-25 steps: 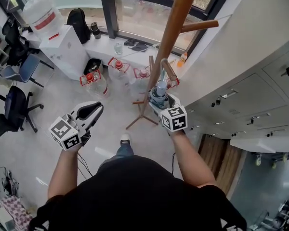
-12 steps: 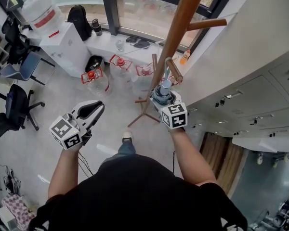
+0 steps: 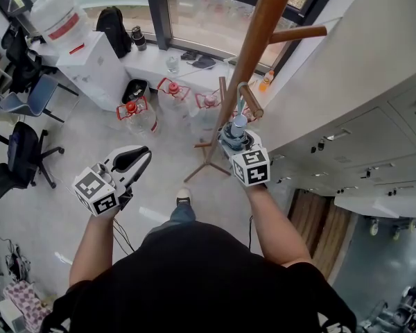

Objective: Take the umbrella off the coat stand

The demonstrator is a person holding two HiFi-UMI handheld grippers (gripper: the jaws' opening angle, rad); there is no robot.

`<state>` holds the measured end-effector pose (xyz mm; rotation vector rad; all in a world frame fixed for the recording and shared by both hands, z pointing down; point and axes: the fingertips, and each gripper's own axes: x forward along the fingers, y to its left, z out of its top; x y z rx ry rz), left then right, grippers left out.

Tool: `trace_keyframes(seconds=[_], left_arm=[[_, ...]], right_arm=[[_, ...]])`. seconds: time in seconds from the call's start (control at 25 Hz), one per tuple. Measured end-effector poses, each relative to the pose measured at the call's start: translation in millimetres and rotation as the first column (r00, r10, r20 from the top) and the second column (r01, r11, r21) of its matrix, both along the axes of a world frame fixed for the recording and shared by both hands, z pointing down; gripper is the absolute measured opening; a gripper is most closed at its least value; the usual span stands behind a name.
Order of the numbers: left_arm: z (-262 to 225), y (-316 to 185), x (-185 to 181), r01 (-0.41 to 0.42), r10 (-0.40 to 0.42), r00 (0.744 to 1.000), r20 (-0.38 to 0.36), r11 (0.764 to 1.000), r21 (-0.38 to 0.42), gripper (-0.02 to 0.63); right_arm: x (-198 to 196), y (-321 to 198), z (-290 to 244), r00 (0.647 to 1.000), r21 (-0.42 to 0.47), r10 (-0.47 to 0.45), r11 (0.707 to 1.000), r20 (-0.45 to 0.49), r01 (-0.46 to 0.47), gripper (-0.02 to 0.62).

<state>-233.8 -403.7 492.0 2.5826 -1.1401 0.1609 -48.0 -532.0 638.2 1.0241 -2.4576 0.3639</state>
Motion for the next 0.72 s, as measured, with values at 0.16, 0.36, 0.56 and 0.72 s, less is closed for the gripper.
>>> trace_keyframes(seconds=[0.16, 0.36, 0.56, 0.72], left_arm=[[0.2, 0.5, -1.0, -0.001, 0.001, 1.000, -0.003, 1.000, 0.000, 0.060], [0.9, 3.9, -2.9, 0.000, 0.000, 1.000, -0.003, 1.000, -0.004, 0.060], [0.3, 5.4, -5.2, -0.003, 0.002, 1.000, -0.008, 1.000, -0.002, 0.060], [-0.9, 5.2, -6.6, -0.002, 0.002, 1.000, -0.010, 1.000, -0.002, 0.060]], right_arm=[[0.9, -1.7, -0.1, 1.000, 0.005, -0.003, 1.000, -0.005, 0.003, 0.293], [2.1, -1.1, -0.8, 1.000, 0.005, -0.007, 1.000, -0.012, 0.007, 0.285], [0.7, 1.4, -3.3, 1.000, 0.012, -0.017, 1.000, -0.009, 0.017, 0.282], [-0.8, 4.7, -9.4, 1.000, 0.021, -0.018, 1.000, -0.001, 0.018, 0.281]])
